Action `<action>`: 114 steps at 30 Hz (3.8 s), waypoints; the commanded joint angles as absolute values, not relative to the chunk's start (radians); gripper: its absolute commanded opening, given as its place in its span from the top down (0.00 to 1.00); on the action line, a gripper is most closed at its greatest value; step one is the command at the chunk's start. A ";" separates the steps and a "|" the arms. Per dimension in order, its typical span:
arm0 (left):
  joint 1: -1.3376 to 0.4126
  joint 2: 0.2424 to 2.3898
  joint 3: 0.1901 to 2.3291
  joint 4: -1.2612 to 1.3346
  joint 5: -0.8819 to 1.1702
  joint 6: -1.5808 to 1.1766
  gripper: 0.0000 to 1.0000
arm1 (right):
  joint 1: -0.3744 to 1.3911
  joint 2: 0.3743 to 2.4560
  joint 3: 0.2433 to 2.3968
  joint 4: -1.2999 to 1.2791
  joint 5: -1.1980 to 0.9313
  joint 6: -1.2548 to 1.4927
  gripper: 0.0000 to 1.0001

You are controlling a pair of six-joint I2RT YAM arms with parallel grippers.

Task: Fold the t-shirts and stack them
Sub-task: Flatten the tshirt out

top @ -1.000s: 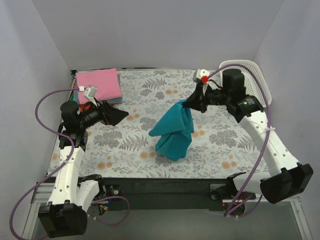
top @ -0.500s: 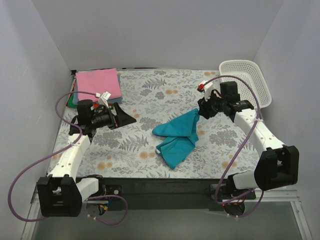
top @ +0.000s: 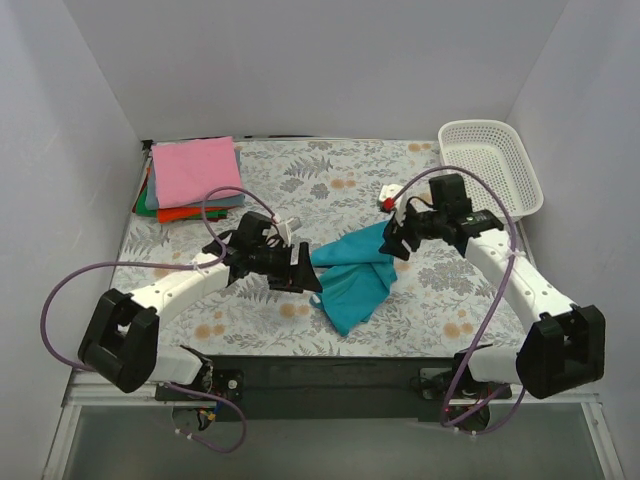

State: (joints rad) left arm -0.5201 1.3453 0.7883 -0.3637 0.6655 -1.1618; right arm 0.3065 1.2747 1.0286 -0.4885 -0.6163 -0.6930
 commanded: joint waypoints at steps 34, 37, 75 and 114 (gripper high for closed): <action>-0.676 1.517 0.766 -0.141 0.607 -1.278 1.00 | 0.641 1.877 1.358 -0.618 -0.822 -0.963 0.29; -0.676 1.487 0.741 -0.143 0.600 -1.284 1.00 | 0.652 1.904 1.347 -0.614 -0.810 -0.966 0.39; -0.407 1.425 1.599 -0.408 0.327 -0.778 1.00 | 0.304 1.609 1.948 -0.344 -0.770 -0.420 0.99; -0.405 0.371 0.635 -0.649 0.256 -1.467 0.46 | 0.576 1.260 1.080 -0.690 -0.781 -0.829 0.43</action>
State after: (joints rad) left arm -0.4091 0.2874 0.5598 -0.6407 0.2825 -1.5066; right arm 0.7193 1.2026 0.9661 -0.7948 -0.8562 -0.8871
